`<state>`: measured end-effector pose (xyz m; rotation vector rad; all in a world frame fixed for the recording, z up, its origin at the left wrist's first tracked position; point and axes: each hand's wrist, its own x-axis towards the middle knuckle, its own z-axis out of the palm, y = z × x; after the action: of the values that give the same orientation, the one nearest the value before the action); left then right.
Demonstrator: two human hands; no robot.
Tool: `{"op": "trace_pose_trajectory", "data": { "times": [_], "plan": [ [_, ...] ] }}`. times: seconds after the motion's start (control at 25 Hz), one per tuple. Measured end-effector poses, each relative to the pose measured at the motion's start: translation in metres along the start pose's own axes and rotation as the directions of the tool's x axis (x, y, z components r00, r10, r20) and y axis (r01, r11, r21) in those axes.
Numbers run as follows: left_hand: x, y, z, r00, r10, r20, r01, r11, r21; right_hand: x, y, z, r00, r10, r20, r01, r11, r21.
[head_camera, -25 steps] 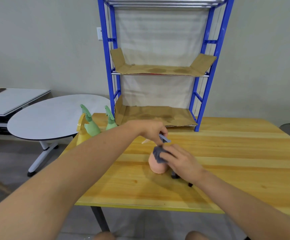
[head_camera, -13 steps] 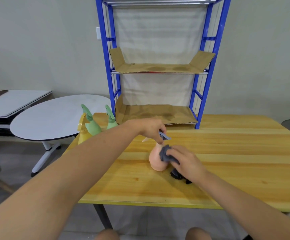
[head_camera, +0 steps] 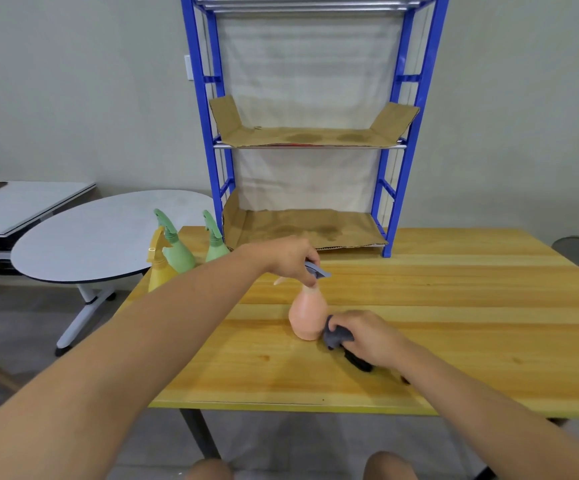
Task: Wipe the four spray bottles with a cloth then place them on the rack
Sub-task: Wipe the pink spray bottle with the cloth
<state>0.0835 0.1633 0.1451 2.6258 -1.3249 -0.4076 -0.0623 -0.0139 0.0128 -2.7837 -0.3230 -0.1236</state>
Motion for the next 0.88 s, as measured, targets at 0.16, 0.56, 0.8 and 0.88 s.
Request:
{"op": "trace_pose_trajectory", "data": {
  "times": [0.16,0.56,0.8,0.88],
  "plan": [
    [0.001,0.001,0.002,1.0,0.004,-0.004,-0.004,1.0,-0.002,0.013,0.0,-0.013,0.956,0.117,-0.268,-0.091,0.99,0.108],
    [-0.02,-0.005,0.007,0.996,-0.048,-0.081,0.015,0.929,-0.369,0.005,-0.023,-0.031,0.886,0.17,-0.431,-0.107,0.98,0.166],
    [-0.039,-0.019,0.011,0.992,-0.125,-0.003,0.077,0.624,-0.778,0.019,-0.061,-0.028,0.802,0.137,-0.581,-0.002,0.974,0.227],
    [-0.039,-0.021,0.017,0.99,-0.137,-0.03,0.069,0.66,-0.748,0.028,-0.073,-0.02,0.771,0.183,-0.61,-0.019,0.964,0.264]
  ]
}}
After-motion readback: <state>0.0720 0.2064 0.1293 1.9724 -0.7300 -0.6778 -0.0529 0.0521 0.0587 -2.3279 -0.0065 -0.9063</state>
